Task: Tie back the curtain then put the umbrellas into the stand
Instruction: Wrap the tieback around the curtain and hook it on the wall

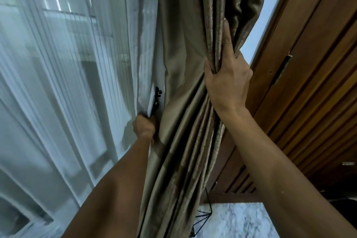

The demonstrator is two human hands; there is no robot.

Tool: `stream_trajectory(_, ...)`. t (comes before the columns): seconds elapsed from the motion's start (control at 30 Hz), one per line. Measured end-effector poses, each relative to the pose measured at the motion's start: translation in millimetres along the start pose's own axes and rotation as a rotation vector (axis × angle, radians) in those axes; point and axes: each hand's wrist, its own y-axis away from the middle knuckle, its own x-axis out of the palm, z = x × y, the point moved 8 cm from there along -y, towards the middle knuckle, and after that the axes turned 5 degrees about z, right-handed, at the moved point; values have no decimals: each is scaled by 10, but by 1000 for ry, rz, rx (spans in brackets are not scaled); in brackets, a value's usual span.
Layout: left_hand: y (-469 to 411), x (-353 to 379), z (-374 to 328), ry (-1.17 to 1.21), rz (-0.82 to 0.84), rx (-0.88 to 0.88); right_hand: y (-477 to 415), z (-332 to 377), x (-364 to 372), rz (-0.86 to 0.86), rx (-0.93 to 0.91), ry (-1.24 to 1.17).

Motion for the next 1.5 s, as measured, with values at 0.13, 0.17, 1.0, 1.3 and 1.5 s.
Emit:
stream_trajectory(0.13, 81, -77, 9, -26, -24, 91, 6, 12, -19, -5, 2, 1)
stream_trajectory(0.17, 87, -96, 23, -36, -25, 113, 10, 18, -25, -7, 1, 2)
stream_trajectory(1.0, 657, -834, -214, -352, -290, 496, 81, 125, 42, 70, 19, -15)
stream_trajectory(1.3, 596, -756, -99, -165, 93, 374, 87, 116, 43, 67, 11, -4)
stream_trajectory(1.5, 680, -928, -5, -297, 447, 253, 111, 168, 94, 63, -2, -19)
